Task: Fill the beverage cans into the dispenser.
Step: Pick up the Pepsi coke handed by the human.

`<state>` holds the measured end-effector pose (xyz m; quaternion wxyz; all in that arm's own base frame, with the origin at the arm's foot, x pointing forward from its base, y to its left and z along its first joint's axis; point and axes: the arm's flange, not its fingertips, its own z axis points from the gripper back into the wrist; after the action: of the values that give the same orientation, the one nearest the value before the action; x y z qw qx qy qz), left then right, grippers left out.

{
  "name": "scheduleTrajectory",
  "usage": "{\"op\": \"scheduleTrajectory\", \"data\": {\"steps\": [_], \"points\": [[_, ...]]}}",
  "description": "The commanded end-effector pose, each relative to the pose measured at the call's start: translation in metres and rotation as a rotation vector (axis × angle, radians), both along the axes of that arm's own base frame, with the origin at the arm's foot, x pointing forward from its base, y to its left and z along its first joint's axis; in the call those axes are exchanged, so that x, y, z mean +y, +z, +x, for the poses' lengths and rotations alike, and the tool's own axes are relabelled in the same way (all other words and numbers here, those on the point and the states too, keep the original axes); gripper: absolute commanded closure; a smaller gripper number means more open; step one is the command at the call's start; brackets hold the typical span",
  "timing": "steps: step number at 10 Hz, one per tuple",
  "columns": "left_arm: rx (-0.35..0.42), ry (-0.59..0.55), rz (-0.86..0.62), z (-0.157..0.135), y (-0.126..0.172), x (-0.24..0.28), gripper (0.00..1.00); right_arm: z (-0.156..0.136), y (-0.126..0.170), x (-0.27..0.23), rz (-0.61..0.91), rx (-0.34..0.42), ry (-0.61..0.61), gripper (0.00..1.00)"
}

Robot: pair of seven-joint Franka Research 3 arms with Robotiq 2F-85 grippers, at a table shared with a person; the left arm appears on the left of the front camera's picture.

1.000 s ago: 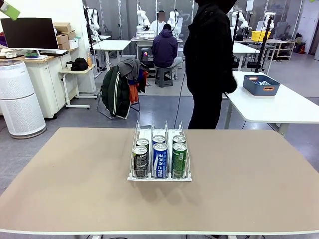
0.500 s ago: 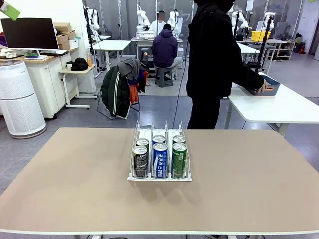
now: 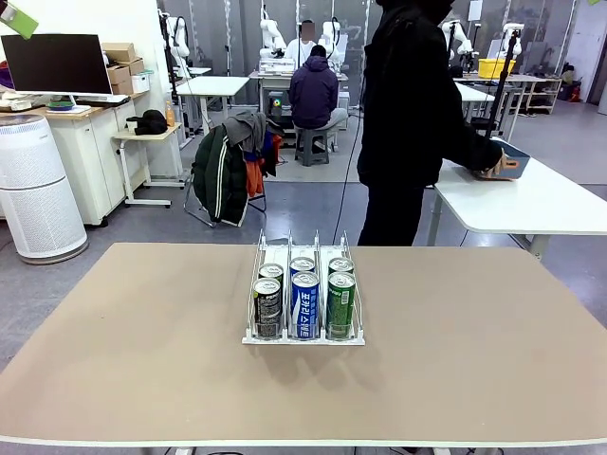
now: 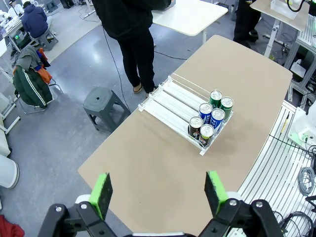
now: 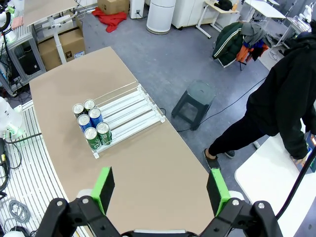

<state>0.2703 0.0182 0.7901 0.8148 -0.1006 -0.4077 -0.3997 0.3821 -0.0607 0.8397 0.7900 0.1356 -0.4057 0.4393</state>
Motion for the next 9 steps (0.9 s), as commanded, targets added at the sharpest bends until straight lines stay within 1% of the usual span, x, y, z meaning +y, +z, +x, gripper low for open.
{"op": "scheduleTrajectory", "data": {"steps": [1,9], "points": [[-0.004,0.003,0.002,0.0005,-0.0009,0.0003,0.0,-0.0013,0.001,0.0002,0.0,-0.003,0.0,0.0],[-0.004,0.003,0.002,0.0005,-0.0009,0.0003,0.0,-0.0013,0.001,0.0002,0.0,-0.003,0.0,0.0]]}}
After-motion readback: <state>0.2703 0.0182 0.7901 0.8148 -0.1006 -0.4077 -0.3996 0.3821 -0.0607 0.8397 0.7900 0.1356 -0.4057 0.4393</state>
